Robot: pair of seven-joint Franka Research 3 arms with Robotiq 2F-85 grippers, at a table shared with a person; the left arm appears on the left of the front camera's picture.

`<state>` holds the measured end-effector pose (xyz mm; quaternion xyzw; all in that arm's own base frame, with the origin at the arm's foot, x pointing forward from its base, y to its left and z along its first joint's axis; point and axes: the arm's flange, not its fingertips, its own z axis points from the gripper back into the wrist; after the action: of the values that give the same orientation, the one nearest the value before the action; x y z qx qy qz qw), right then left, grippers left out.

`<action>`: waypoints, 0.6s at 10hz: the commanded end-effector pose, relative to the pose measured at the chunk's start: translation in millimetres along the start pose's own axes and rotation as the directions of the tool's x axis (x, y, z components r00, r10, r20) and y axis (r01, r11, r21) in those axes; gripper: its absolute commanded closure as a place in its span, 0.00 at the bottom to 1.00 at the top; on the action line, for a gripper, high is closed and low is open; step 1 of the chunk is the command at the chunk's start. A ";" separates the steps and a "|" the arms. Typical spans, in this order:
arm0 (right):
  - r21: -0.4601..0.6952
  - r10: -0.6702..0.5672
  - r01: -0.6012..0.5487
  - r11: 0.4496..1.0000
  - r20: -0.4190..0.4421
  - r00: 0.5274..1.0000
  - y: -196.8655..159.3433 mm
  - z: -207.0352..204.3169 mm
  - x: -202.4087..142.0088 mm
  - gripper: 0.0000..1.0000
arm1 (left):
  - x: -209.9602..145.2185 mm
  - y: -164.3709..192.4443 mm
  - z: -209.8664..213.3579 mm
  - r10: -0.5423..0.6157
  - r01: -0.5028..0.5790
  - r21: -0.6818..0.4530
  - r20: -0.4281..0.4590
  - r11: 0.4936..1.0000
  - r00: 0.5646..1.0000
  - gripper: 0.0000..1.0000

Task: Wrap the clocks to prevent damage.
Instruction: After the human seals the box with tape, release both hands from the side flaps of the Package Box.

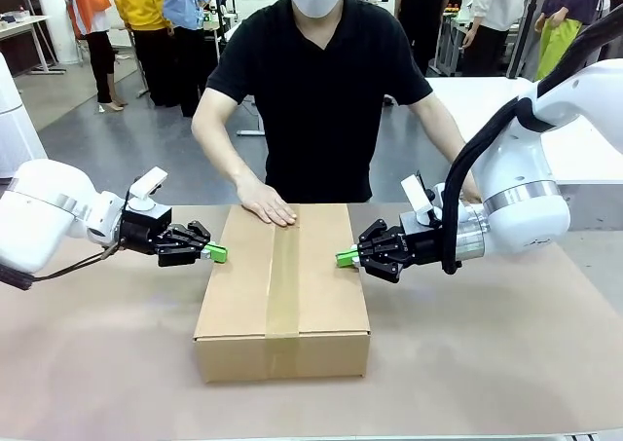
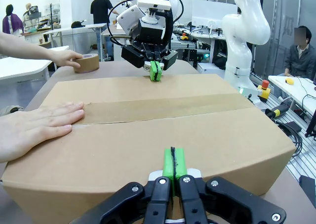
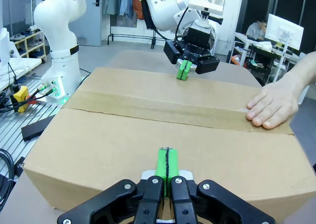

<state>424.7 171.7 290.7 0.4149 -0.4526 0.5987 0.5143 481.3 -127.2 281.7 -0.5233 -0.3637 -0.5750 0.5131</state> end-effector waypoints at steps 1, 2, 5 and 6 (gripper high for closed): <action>-0.003 0.000 0.000 1.000 -0.004 1.000 0.7 -1.2 -2.2 0.99 | -0.1 0.9 -1.1 -0.002 0.002 0.004 -0.008 1.000 1.000 1.00; -0.003 0.000 0.000 1.000 -0.004 1.000 0.7 -1.2 -2.2 0.99 | -0.1 0.9 -1.1 -0.002 0.002 0.004 -0.008 1.000 1.000 1.00; -0.003 0.000 0.000 1.000 -0.004 1.000 0.7 -1.2 -2.2 0.99 | -0.1 0.9 -1.1 -0.002 0.002 0.004 -0.008 1.000 1.000 1.00; -0.003 0.000 0.000 1.000 -0.004 1.000 0.7 -1.2 -2.2 0.99 | -0.1 0.9 -1.1 -0.002 0.002 0.004 -0.008 1.000 1.000 1.00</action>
<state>424.7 171.7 290.7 0.4149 -0.4526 0.5987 0.5143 481.4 -127.2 281.7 -0.5233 -0.3637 -0.5750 0.5131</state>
